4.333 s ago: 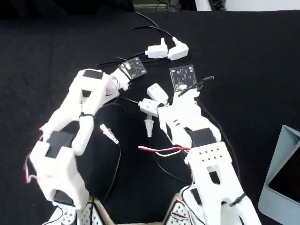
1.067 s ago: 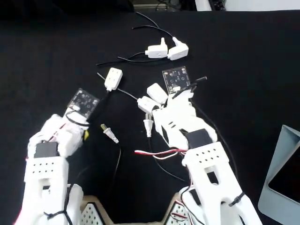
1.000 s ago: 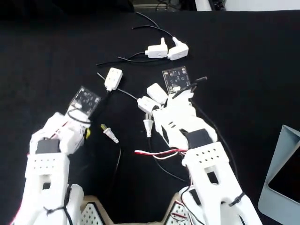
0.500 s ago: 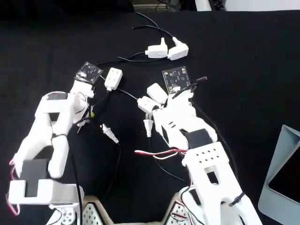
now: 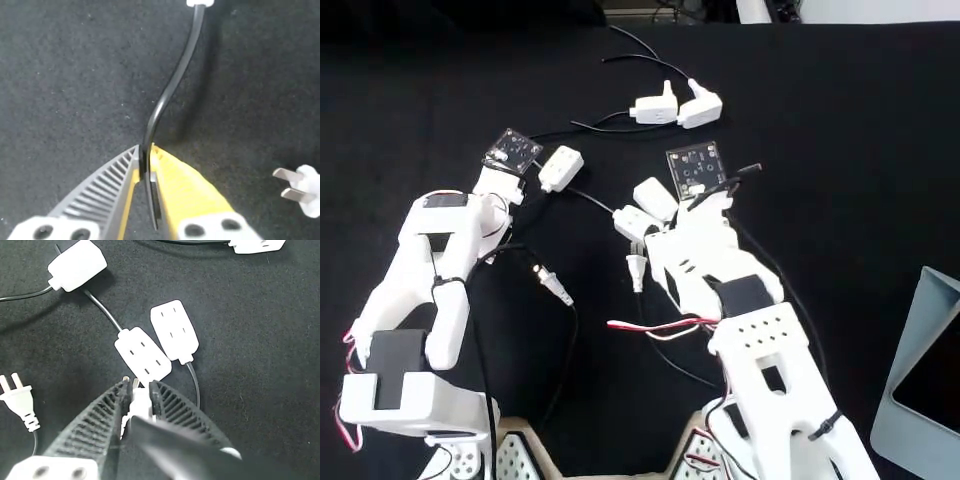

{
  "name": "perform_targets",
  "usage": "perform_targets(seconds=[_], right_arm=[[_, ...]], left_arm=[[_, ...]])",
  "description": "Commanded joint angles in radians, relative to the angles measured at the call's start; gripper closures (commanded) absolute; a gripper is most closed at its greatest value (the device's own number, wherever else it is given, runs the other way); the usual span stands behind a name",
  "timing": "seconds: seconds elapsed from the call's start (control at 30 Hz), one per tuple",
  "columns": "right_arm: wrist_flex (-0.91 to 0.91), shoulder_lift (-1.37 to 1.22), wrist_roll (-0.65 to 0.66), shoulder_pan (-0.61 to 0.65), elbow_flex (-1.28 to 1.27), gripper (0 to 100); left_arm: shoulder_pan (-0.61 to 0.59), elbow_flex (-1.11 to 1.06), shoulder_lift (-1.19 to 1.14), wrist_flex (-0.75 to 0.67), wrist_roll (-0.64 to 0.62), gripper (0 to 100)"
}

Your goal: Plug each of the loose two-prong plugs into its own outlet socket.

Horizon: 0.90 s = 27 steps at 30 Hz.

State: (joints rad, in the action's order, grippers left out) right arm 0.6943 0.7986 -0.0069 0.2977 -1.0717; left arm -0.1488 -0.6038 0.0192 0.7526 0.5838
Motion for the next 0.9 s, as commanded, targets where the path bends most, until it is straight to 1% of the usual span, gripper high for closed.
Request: perform_targets(seconds=[0.0,0.13,0.3,0.4,0.5,0.6,0.67,0.87], right_arm=[[-0.012,0.024,0.009,0.017,0.002,98.7],[-0.012,0.024,0.009,0.017,0.002,98.7],[-0.012,0.024,0.009,0.017,0.002,98.7],[-0.012,0.024,0.009,0.017,0.002,98.7],[-0.012,0.024,0.009,0.017,0.002,98.7],[-0.012,0.024,0.009,0.017,0.002,98.7],[-0.012,0.024,0.009,0.017,0.002,98.7],[-0.012,0.024,0.009,0.017,0.002,98.7]], left_arm=[[0.005,0.050,0.015,0.025,-0.008,97],[0.007,0.067,0.032,0.141,-0.008,97],[-0.022,0.068,0.110,0.255,-0.003,97],[-0.033,0.067,0.173,0.330,0.040,97],[-0.038,0.065,0.227,0.434,0.080,97],[-0.067,0.067,0.261,0.523,0.133,97],[-0.110,0.065,0.273,0.546,0.175,97],[-0.288,0.065,0.273,0.543,0.330,97]])
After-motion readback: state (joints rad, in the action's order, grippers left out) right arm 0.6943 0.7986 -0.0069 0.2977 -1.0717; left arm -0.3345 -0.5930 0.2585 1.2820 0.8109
